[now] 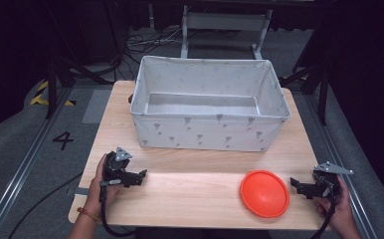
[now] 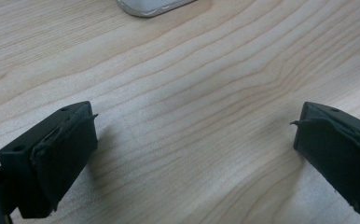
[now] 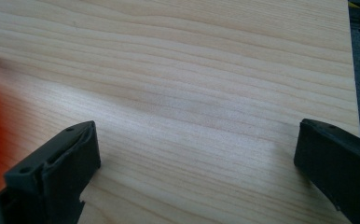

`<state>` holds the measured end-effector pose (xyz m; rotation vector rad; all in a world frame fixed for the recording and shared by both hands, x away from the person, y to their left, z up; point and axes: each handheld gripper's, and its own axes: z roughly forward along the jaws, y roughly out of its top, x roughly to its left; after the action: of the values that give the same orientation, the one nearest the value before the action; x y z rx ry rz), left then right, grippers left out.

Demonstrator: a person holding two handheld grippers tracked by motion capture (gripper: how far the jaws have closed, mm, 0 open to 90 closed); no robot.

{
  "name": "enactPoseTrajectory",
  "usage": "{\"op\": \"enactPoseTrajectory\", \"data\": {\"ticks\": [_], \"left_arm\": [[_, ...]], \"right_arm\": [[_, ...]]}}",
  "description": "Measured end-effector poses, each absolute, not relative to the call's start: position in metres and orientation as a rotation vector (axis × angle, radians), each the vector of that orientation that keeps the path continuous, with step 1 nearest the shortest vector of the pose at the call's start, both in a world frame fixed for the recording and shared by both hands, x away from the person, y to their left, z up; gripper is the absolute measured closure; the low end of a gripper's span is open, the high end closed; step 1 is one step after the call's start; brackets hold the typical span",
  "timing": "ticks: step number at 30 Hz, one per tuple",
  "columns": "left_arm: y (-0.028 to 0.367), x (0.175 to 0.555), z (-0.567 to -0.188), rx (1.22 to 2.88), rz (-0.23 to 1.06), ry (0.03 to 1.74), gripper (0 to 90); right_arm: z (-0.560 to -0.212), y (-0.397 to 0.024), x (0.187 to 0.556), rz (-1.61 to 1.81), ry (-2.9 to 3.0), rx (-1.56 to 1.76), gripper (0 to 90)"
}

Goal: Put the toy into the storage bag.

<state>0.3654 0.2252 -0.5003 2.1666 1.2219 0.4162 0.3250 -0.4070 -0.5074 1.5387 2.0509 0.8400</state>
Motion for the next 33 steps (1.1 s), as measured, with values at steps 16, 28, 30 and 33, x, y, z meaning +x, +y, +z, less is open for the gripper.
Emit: {"op": "enactPoseTrajectory", "data": {"ticks": [16, 28, 30, 33], "left_arm": [[0.225, 0.364, -0.500, 2.188, 0.395, 1.169, 0.5], [0.226, 0.361, -0.500, 2.220, 0.370, 1.109, 0.6], [0.227, 0.361, -0.500, 2.223, 0.378, 1.090, 0.6], [0.227, 0.361, -0.500, 2.225, 0.372, 1.089, 0.6]], "right_arm": [[-0.505, -0.418, 0.325, 0.906, 2.275, 1.339, 0.4], [-0.506, -0.419, 0.327, 0.937, 2.342, 1.223, 0.3], [-0.504, -0.421, 0.329, 0.929, 2.383, 1.193, 0.3], [-0.502, -0.418, 0.334, 0.892, 2.383, 1.214, 1.7]]}}
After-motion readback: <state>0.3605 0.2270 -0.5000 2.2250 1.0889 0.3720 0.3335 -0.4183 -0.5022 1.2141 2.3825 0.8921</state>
